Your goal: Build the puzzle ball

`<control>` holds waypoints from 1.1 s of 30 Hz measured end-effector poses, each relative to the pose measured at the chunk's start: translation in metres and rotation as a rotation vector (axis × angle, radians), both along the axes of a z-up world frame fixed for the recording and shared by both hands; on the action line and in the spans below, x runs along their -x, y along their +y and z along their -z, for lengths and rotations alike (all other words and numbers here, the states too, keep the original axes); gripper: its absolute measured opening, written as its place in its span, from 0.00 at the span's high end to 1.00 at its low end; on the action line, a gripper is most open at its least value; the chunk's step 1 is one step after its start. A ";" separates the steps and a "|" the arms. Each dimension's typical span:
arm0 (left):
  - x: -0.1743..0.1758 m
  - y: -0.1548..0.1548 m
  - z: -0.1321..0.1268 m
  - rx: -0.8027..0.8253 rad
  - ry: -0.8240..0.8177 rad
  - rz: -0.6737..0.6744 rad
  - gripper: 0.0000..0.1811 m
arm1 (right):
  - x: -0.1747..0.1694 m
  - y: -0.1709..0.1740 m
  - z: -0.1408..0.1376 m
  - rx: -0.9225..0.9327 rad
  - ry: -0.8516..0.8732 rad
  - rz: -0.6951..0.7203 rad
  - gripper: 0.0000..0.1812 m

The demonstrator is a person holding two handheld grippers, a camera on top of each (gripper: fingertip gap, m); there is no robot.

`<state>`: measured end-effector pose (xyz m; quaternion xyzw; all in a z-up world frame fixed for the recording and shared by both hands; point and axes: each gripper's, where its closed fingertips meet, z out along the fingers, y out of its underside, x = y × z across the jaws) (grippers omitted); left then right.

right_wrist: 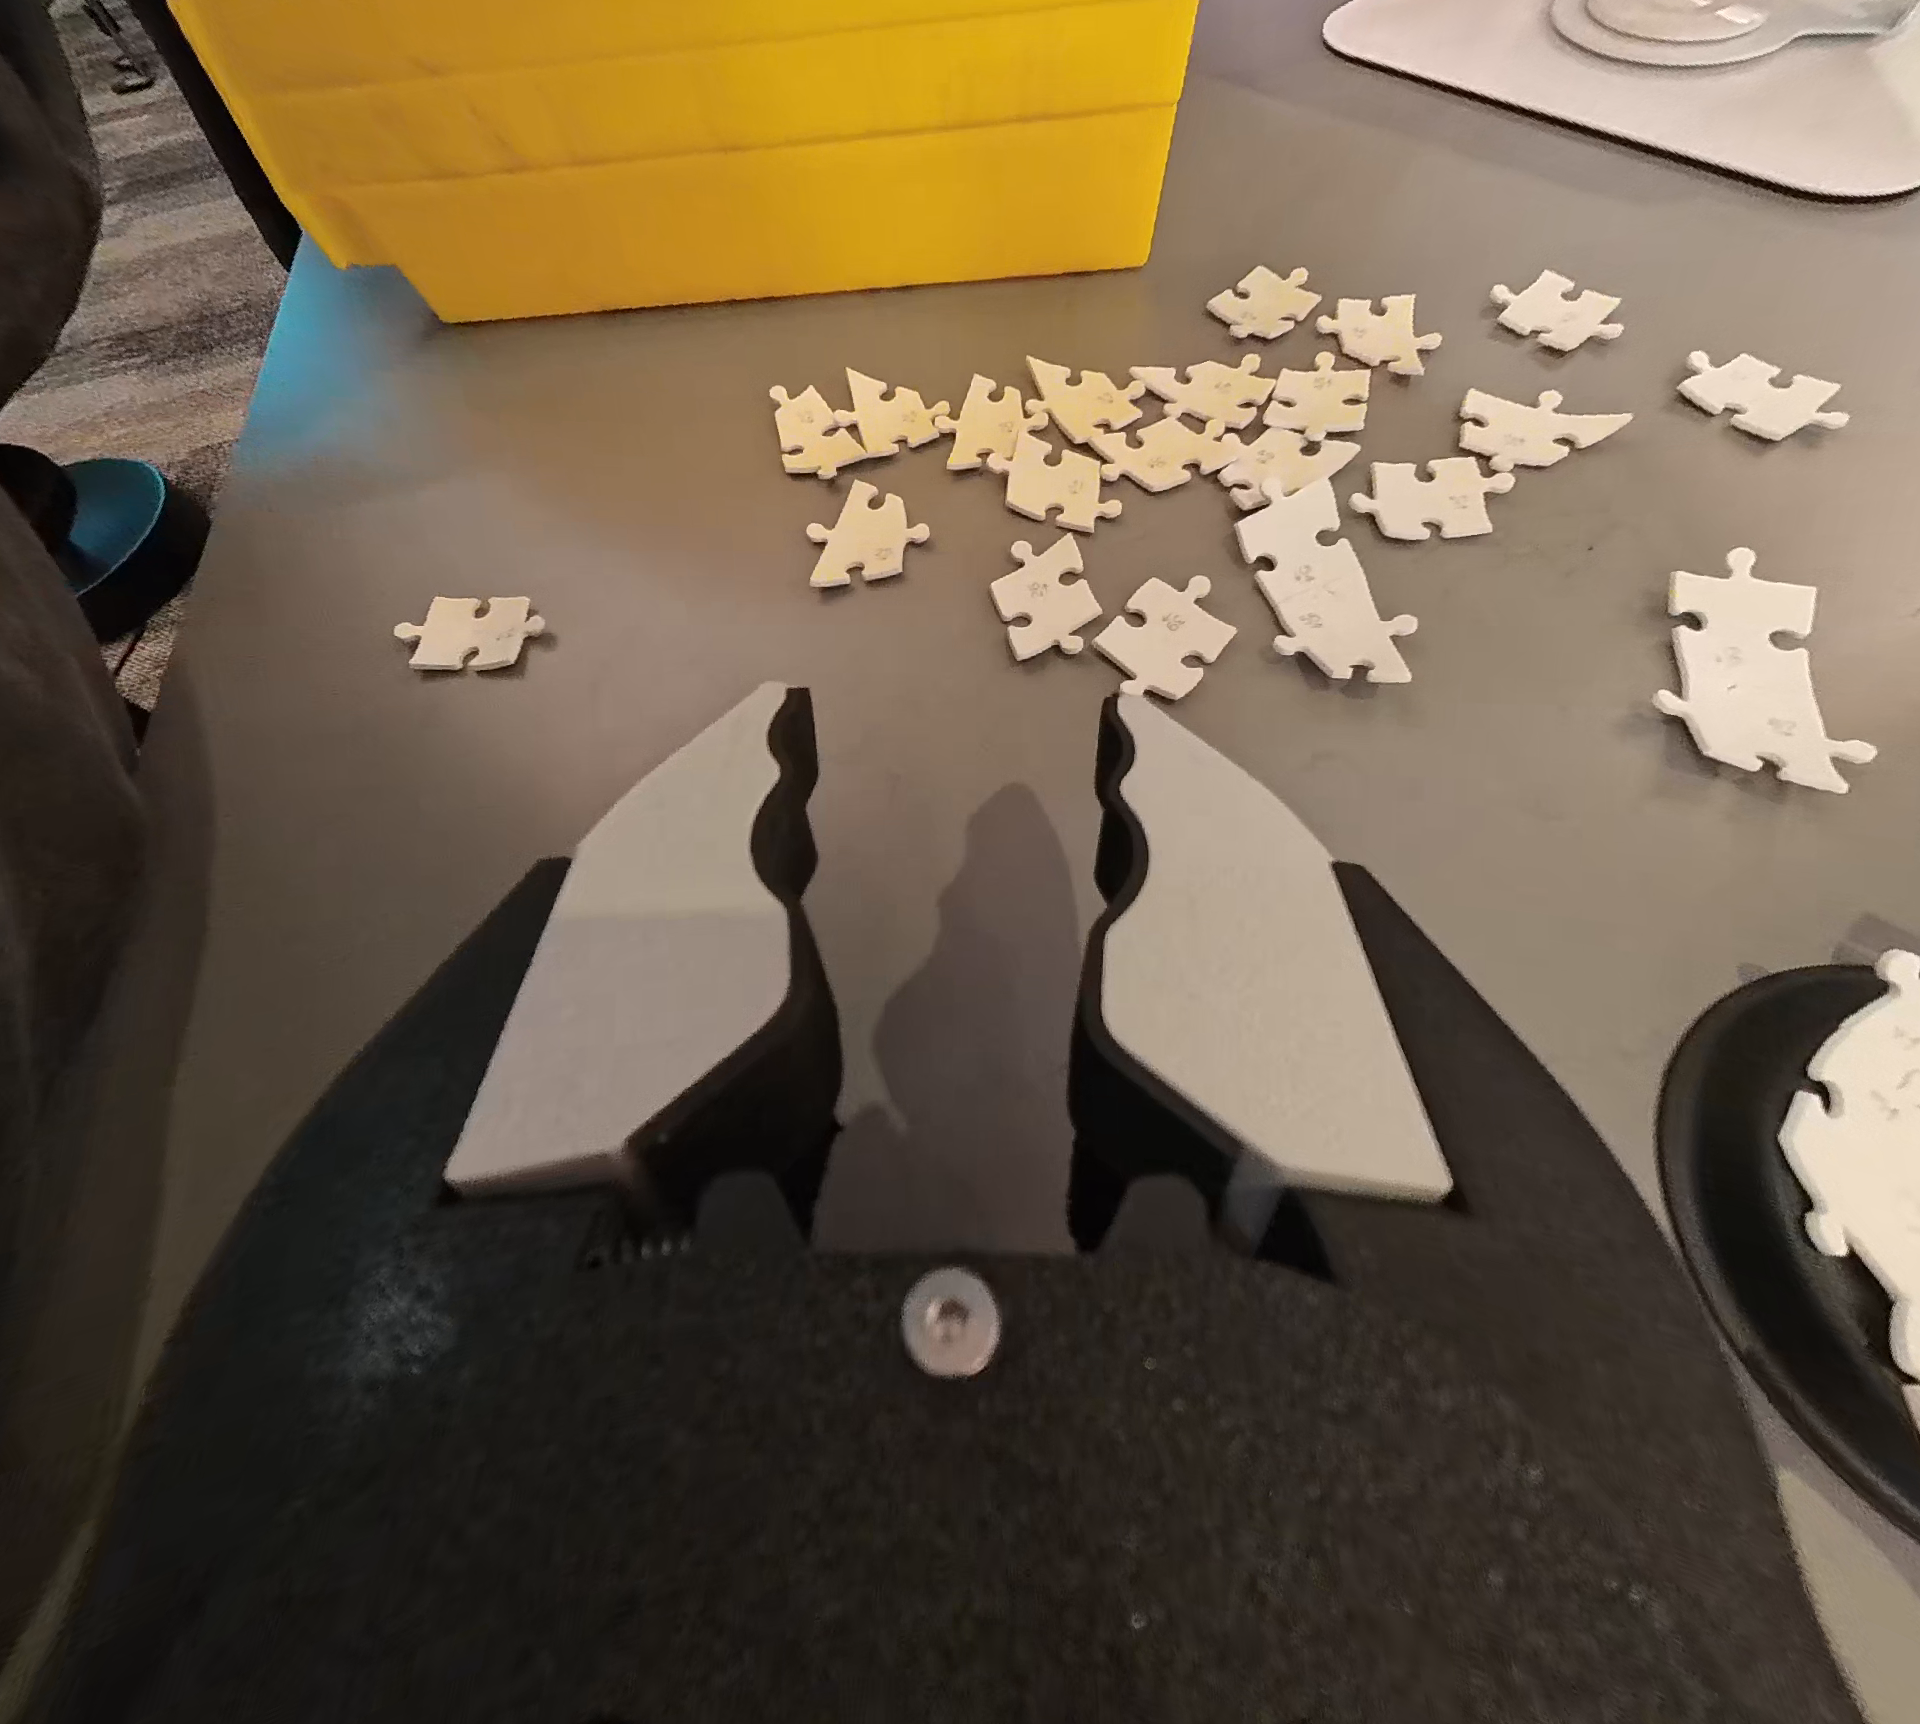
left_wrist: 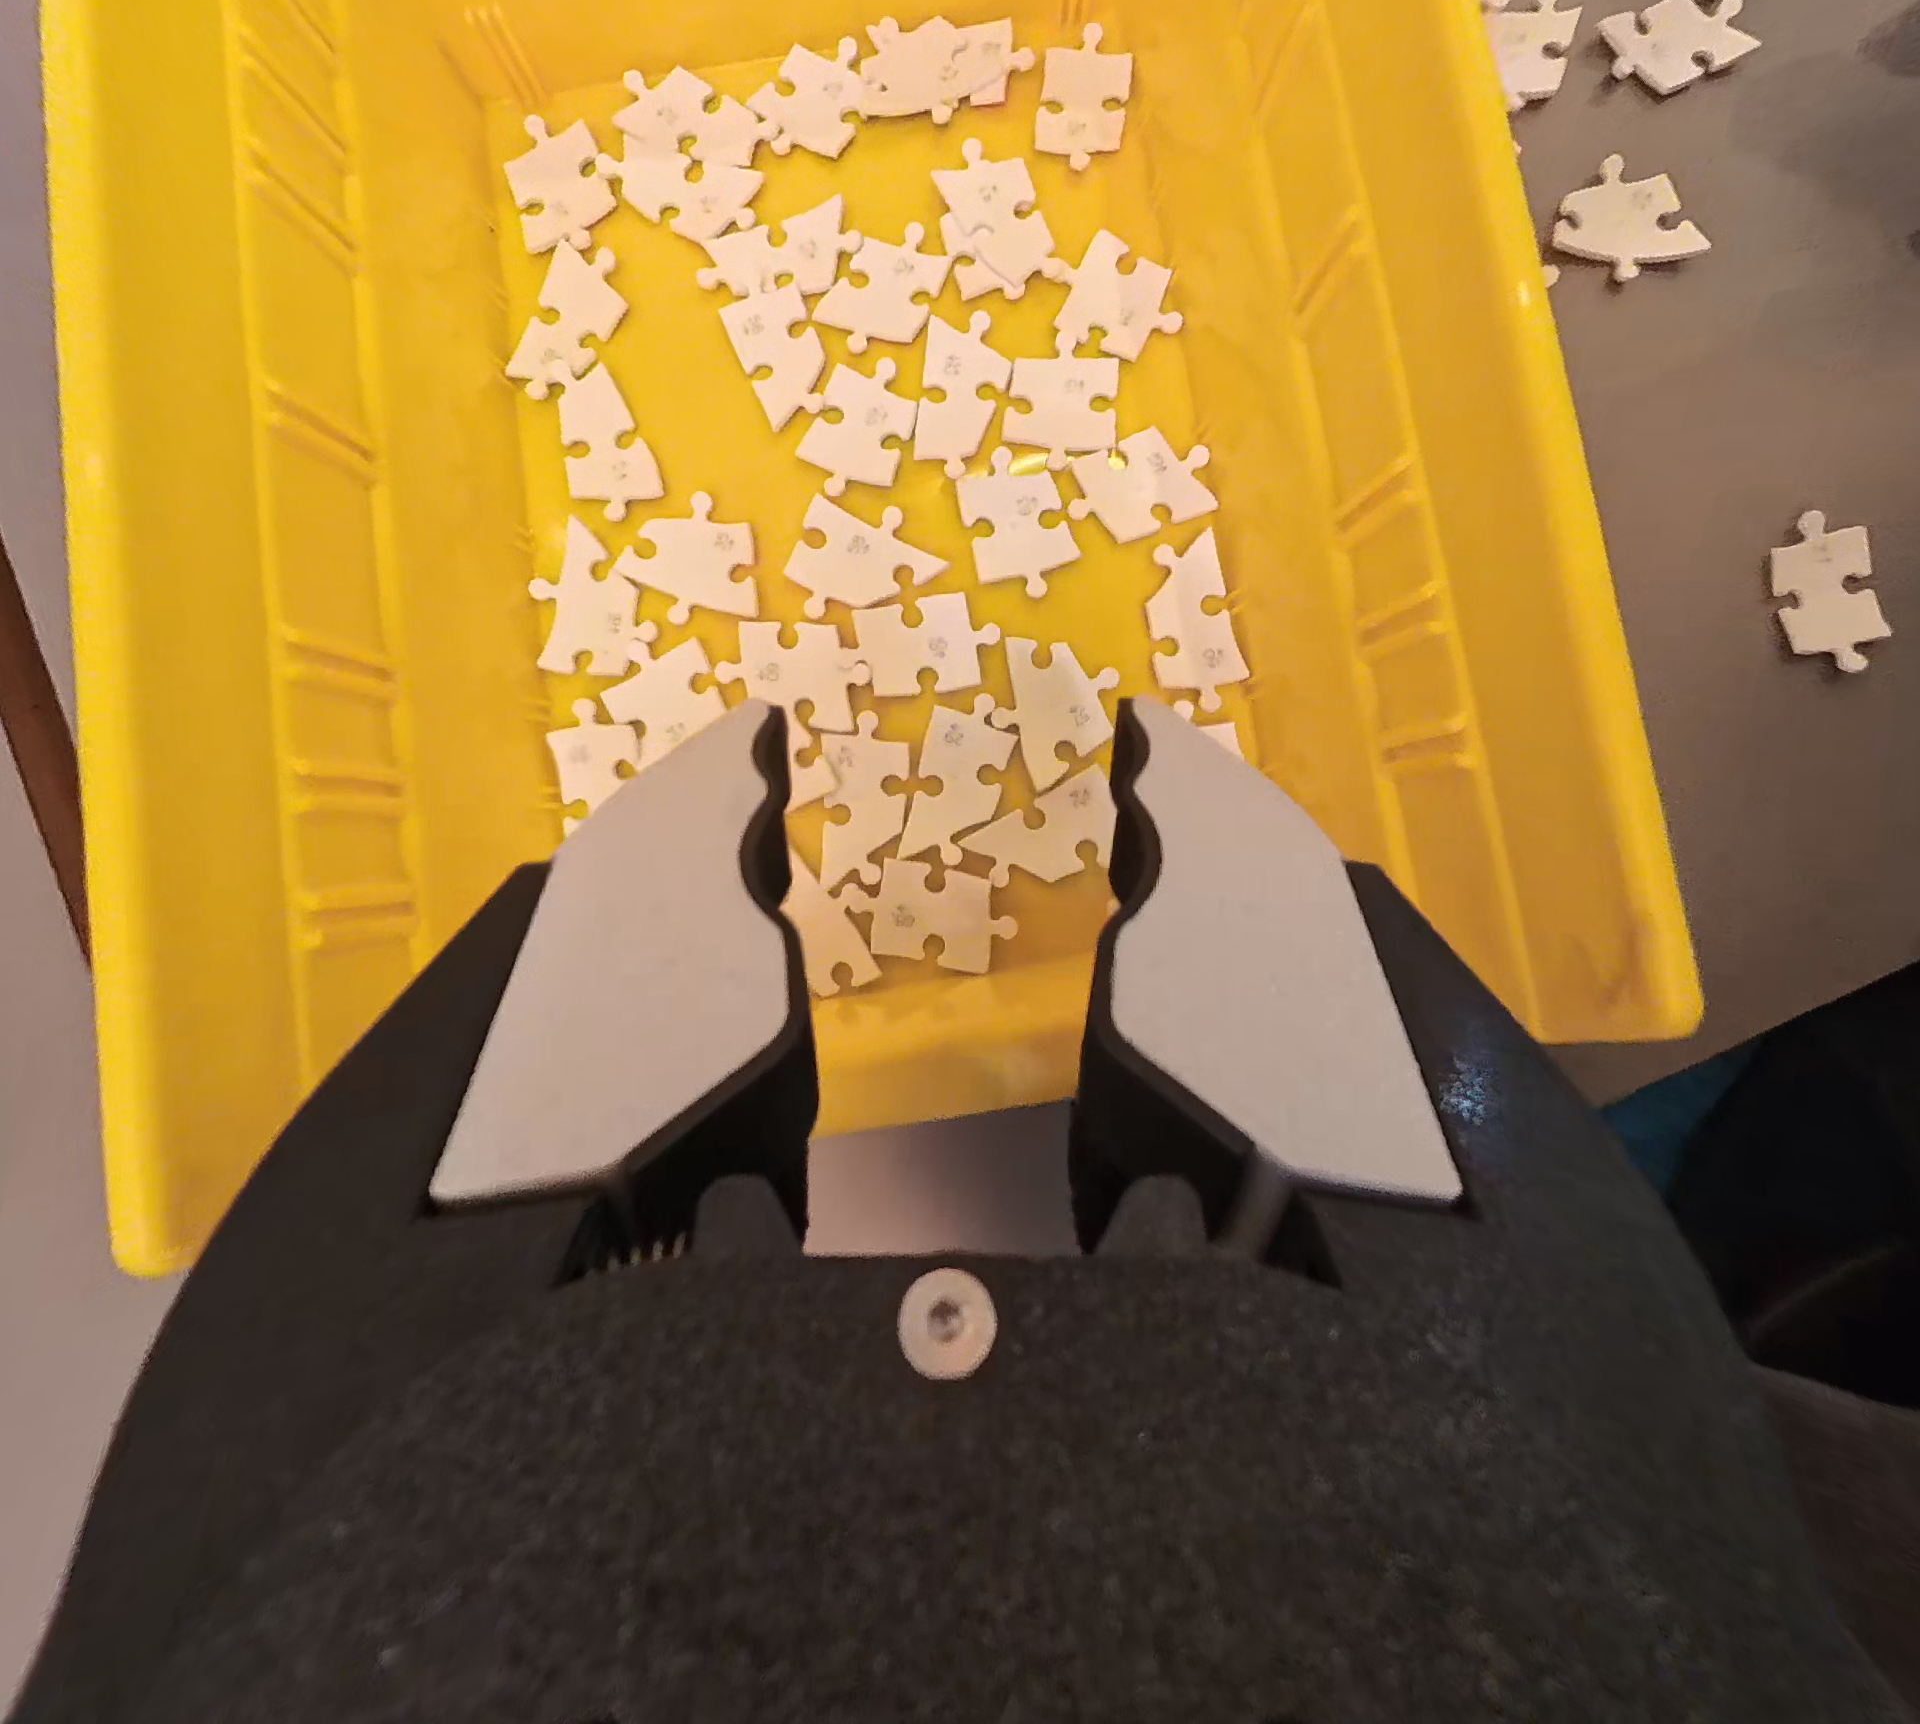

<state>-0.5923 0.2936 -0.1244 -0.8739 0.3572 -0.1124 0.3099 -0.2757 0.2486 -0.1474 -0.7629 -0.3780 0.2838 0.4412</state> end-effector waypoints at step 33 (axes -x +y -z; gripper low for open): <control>-0.108 0.059 0.065 0.175 0.151 0.480 0.93 | 0.000 -0.001 -0.001 0.017 0.024 -0.013 0.73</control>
